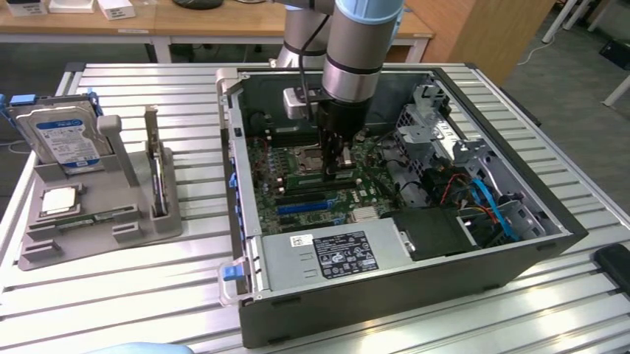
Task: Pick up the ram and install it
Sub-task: 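Insert the ram into the slot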
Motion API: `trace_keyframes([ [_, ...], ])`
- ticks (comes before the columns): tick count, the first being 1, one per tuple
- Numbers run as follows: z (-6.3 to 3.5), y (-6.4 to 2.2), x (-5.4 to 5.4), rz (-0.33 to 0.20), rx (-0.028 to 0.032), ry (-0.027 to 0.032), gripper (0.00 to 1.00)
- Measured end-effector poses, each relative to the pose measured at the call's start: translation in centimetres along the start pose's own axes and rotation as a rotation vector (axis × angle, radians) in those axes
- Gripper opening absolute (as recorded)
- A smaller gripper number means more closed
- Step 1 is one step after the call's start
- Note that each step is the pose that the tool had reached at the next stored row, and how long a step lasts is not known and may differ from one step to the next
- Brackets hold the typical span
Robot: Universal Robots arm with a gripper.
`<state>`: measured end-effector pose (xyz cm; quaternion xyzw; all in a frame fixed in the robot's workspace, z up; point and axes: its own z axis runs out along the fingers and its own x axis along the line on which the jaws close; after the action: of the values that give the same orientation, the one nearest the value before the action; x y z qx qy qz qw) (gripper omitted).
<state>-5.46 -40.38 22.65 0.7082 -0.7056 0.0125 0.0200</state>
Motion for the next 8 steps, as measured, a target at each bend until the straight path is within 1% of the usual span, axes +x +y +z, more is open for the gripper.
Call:
trace_keyframes([
  [3,0.01,0.0,0.0,0.001,-0.0001,0.0003,0.13],
  [5,0.11,0.0,0.0,0.005,-0.0002,0.0037,0.13],
  [8,0.14,0.0,-0.04,0.005,-0.0001,0.0038,0.13],
])
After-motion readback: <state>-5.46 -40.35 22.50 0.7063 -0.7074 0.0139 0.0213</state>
